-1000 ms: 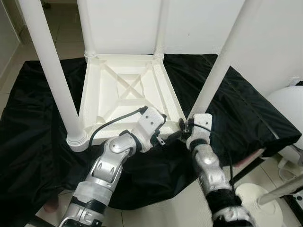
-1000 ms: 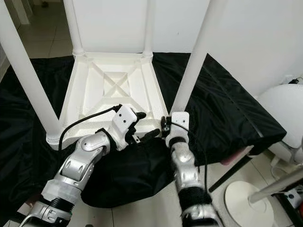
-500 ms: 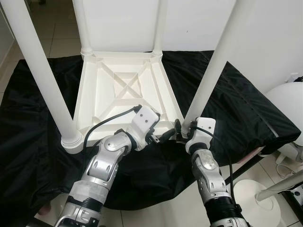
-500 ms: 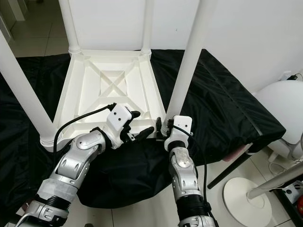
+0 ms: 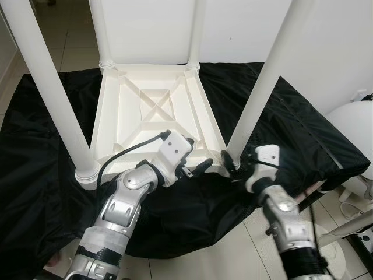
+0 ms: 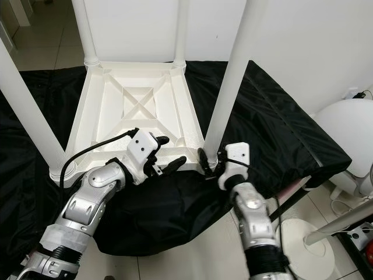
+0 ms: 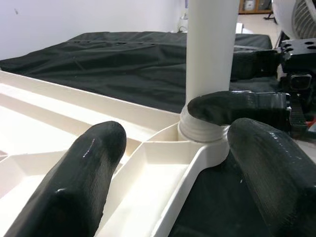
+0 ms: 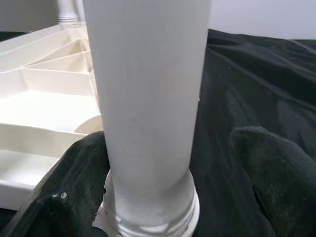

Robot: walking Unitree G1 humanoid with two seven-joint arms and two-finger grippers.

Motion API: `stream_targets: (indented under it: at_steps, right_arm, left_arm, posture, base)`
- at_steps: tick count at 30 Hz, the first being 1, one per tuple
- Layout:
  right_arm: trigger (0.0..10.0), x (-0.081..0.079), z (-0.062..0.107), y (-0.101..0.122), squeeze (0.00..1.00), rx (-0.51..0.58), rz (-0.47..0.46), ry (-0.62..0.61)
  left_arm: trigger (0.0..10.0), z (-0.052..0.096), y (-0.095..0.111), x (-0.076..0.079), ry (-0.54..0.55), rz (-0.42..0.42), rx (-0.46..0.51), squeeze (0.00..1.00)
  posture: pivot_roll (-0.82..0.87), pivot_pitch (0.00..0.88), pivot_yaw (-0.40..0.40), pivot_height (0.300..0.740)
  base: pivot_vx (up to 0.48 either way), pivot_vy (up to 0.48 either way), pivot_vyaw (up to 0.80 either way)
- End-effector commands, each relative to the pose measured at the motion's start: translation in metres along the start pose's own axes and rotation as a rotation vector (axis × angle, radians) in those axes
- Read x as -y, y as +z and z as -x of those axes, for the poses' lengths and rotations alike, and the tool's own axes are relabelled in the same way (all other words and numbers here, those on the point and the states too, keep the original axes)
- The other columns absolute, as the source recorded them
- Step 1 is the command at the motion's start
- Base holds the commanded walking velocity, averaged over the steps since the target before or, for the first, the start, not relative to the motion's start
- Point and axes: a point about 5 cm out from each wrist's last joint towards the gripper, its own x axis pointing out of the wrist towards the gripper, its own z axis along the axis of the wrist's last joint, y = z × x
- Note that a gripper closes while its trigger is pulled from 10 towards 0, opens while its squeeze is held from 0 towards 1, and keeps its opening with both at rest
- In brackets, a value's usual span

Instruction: Building children table

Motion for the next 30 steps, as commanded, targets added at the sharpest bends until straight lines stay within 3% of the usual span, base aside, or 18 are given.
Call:
stream_targets:
  at_steps: [1,7,14,17,27,28,29,30]
  right_arm:
    - [10.0,0.004,-0.001,0.0,0.0,-0.005,0.003,0.036]
    - [10.0,0.013,-0.008,0.004,0.0,-0.033,0.061,0.169]
    - [10.0,0.014,-0.015,0.003,0.0,-0.066,0.094,0.269]
    - [10.0,0.013,-0.024,0.004,0.0,-0.1,0.14,0.366]
    - [10.0,0.012,-0.03,0.0,0.0,-0.13,0.186,0.429]
    - [8.9,0.011,-0.03,-0.002,0.0,-0.14,0.174,0.443]
    - [2.0,0.011,-0.029,-0.004,0.0,-0.15,0.164,0.454]
    - [2.0,0.011,-0.029,-0.004,0.0,-0.15,0.164,0.454]
  left_arm:
    - [10.0,-0.002,0.002,0.002,-0.023,0.017,0.002,0.0]
    - [10.0,-0.002,0.005,0.004,-0.047,0.023,0.006,0.0]
    - [10.0,-0.001,0.006,0.004,-0.04,0.008,0.008,0.0]
    - [10.0,0.0,0.007,0.003,-0.03,-0.008,0.006,0.0]
    - [10.0,-0.001,0.008,0.004,-0.038,-0.01,0.006,0.0]
    - [10.0,-0.002,0.008,0.004,-0.042,-0.018,0.006,0.0]
    - [10.0,-0.002,0.008,0.005,-0.044,-0.019,0.006,0.0]
    - [10.0,-0.002,0.008,0.005,-0.044,-0.019,0.006,0.0]
  posture:
    - [-0.06,0.025,-0.049,0.74]
    - [-0.04,0.026,-0.051,0.74]
    - [-0.02,0.013,-0.051,0.74]
    - [-0.01,0.002,-0.053,0.74]
    - [0.0,0.0,-0.056,0.74]
    - [0.0,0.0,-0.056,0.74]
    - [-0.01,0.0,-0.057,0.74]
    - [-0.01,0.0,-0.057,0.74]
  base:
    - [0.0,0.0,0.0]
    - [0.0,0.0,0.0]
    - [0.0,0.0,0.0]
    - [0.0,0.0,0.0]
    - [0.0,0.0,0.0]
    - [0.0,0.0,0.0]
    - [0.0,0.0,0.0]
    - [0.0,0.0,0.0]
